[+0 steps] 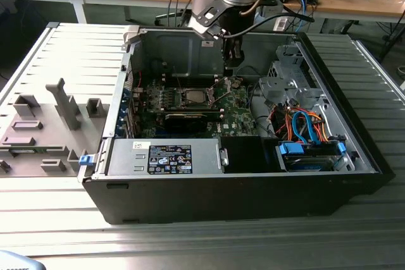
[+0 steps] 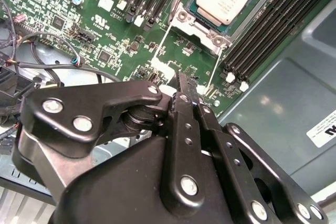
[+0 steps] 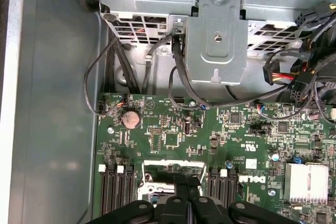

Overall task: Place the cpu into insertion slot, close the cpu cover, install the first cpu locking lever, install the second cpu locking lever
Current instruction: 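Close the cpu cover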

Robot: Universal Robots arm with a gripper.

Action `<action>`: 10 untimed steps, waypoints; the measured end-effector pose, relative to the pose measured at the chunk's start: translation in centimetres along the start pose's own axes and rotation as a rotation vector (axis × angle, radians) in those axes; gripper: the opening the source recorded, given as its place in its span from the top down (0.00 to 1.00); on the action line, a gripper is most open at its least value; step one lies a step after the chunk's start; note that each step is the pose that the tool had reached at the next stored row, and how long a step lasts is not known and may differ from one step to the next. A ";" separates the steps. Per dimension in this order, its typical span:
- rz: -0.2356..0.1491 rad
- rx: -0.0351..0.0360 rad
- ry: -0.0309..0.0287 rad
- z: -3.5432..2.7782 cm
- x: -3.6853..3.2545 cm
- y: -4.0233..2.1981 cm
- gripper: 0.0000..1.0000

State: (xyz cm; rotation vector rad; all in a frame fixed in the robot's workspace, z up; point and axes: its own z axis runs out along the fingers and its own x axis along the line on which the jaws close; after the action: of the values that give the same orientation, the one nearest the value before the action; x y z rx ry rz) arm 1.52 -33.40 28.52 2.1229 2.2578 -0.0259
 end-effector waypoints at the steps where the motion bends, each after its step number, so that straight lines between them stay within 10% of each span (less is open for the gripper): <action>1: 0.000 0.0000 -0.0001 0.02 0.00 0.07 0.89; 10: 0.000 0.0000 -0.0001 0.33 -0.06 1.16 0.89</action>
State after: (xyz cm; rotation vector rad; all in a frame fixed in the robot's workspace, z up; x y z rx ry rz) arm 2.68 -33.40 28.21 2.1227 2.2578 -0.0261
